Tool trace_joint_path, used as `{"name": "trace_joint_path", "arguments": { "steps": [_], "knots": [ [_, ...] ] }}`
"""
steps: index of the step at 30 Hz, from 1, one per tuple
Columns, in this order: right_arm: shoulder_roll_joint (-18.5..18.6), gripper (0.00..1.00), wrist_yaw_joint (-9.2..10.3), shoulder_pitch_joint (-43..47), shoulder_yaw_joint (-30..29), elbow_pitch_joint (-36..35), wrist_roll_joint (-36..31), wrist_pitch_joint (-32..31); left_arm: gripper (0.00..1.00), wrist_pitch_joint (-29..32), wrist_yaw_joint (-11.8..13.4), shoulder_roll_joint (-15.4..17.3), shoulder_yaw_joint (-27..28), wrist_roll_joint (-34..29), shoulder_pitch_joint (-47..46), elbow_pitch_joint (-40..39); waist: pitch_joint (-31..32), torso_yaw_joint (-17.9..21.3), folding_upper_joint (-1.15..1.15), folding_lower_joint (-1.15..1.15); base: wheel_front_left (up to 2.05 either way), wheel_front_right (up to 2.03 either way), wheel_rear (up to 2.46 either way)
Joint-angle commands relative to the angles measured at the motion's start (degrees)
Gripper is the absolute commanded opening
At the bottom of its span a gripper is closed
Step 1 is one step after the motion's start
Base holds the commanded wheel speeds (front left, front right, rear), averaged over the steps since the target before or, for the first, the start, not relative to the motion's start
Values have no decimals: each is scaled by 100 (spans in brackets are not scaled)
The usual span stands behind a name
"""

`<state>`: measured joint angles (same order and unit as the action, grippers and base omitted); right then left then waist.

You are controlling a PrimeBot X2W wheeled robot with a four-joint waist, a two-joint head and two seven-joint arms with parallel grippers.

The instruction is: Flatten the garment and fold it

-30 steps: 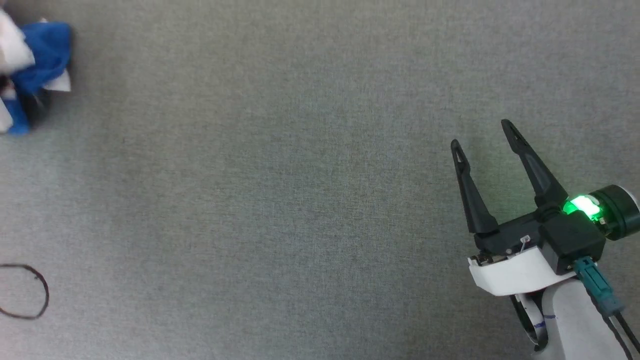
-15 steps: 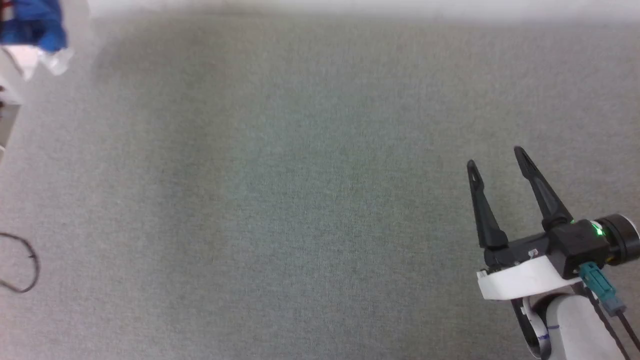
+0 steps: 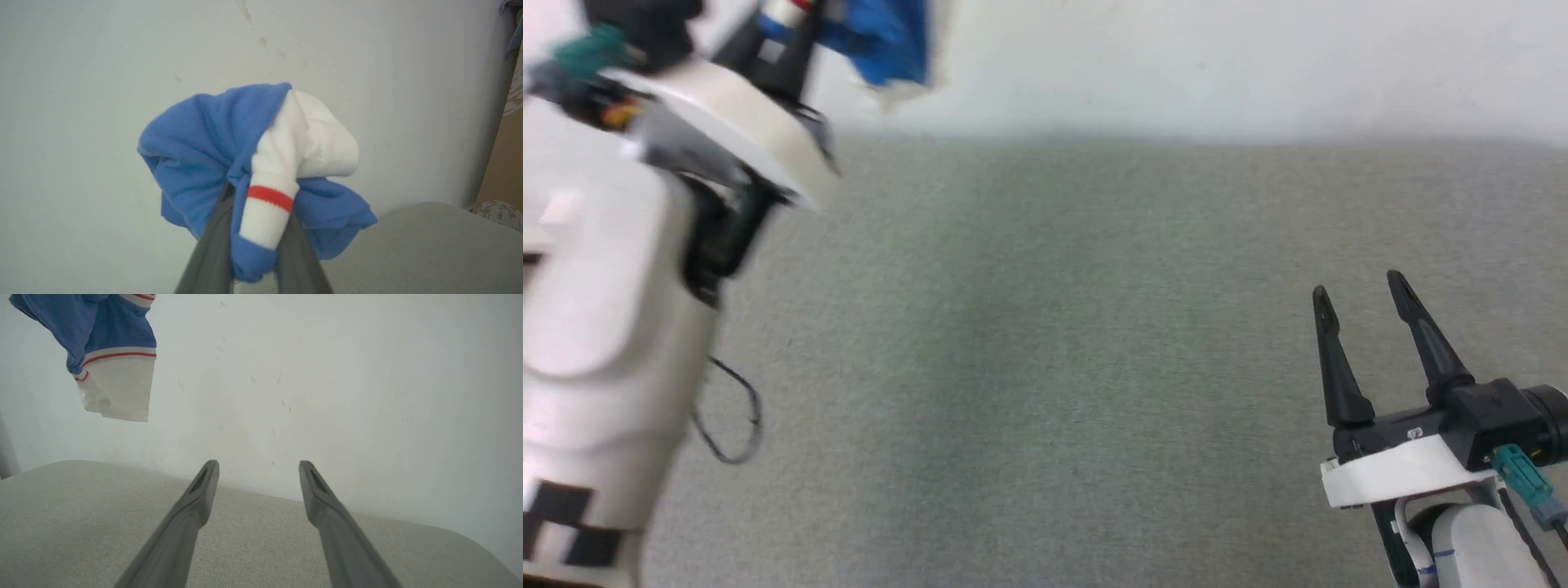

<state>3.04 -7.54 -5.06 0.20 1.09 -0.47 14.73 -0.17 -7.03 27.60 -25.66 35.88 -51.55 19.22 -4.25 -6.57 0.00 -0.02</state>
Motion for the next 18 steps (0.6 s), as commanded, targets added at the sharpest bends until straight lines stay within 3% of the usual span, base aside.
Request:
{"name": "trace_joint_path", "arguments": {
  "steps": [1,9,14,18],
  "knots": [
    [-15,100,5,100,-33,23,29,27,0,30,19,-130,-95,-7,162,-162,205,268,0,2,0,0,0],
    [-15,100,5,122,-138,94,2,27,0,398,83,-751,-962,-39,959,-732,111,778,0,2,0,0,0],
    [-16,100,5,83,-171,208,32,27,0,598,69,-1088,-1573,-127,1400,-252,-76,1152,0,2,0,0,0],
    [-16,100,5,13,-93,333,96,27,0,321,162,-1369,-1889,-408,1547,443,-307,1461,0,2,0,0,0]
  ]
}}
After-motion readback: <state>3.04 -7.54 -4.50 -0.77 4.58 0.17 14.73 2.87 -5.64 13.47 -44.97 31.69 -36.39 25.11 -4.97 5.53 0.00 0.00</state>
